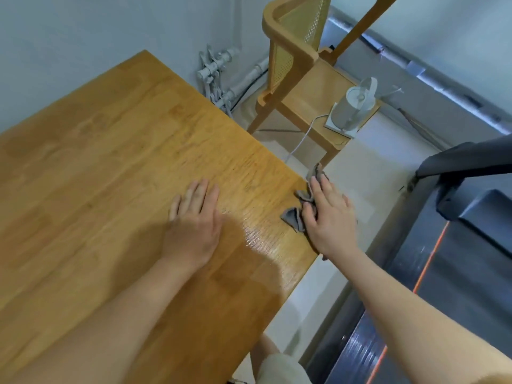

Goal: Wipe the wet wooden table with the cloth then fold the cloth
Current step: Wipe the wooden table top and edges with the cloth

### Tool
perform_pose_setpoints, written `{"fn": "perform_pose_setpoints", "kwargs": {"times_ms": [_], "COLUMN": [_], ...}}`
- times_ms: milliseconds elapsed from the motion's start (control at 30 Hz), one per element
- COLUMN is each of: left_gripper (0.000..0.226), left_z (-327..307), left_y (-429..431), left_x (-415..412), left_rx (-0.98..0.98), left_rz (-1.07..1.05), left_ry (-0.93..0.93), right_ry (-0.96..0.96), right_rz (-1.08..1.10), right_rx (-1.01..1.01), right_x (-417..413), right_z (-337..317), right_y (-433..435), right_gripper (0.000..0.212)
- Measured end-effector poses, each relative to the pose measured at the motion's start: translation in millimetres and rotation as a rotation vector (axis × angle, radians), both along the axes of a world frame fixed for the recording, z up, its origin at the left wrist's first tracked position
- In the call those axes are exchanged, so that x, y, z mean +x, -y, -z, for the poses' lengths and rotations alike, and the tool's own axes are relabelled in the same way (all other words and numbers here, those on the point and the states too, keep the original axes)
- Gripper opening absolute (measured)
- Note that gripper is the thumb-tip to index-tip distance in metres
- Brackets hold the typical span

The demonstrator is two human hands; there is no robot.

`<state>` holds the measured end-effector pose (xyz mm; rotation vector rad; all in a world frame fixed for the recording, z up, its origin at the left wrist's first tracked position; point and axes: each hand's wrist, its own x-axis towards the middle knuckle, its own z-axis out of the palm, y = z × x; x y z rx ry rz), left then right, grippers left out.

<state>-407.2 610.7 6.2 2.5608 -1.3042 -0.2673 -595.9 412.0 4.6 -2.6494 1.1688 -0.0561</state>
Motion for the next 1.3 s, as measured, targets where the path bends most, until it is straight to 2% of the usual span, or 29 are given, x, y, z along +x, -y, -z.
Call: {"fn": "perform_pose_setpoints", "kwargs": {"times_ms": [100,200,367,500,633,700,833,900,967,1000,1100,1200,1267,1300], "left_gripper": [0.051,0.05,0.059,0.058,0.063,0.058,0.05,0.049,0.05,0.05,0.049,0.043,0.038,0.037], "left_z": [-1,-4,-17,-33,-43,-44,-42,-37,-32,-29,-25,-25,-22,-20], "left_y": [-14,-25,-53,-91,-140,-158,-165,-160,-152,-147,-132,-125,-121,-115], "left_x": [-17,-35,-66,-83,-92,-92,-87,-80,-70,-65,-47,-31,-22,-18], "left_rx": [0.004,0.025,0.095,0.12,0.164,0.188,0.178,0.198,0.209,0.208,0.215,0.201,0.176,0.17], "left_rz": [0.043,0.044,0.074,0.048,0.018,0.001,-0.071,-0.111,-0.154,-0.166,-0.171,-0.134,-0.142,-0.152], "left_ry": [0.019,0.019,-0.073,-0.187,-0.193,-0.182,-0.208,-0.208,-0.206,-0.203,-0.18,-0.147,-0.137,-0.131], "right_ry": [0.015,0.006,-0.012,-0.019,-0.039,-0.057,-0.084,-0.062,-0.037,-0.019,0.009,-0.02,-0.043,-0.047], "right_rz": [0.242,0.274,0.02,-0.184,-0.537,-0.6,-0.237,-0.038,0.042,-0.017,-0.404,-0.741,-0.789,-0.687], "right_rx": [0.05,0.003,0.005,0.056,0.018,-0.015,-0.036,-0.029,-0.011,-0.013,-0.009,-0.012,-0.025,-0.029], "right_x": [5,10,11,11,-19,-31,-9,16,42,53,67,67,72,78], "right_z": [2,2,0,-4,-4,-3,-3,-4,-3,-2,-1,-3,-1,-3], "right_y": [-10,-59,-160,-216,-210,-179,-125,-124,-141,-155,-198,-163,-112,-87], "right_gripper": [0.061,0.062,0.062,0.058,0.057,0.057,0.061,0.061,0.061,0.06,0.057,0.056,0.058,0.058]}}
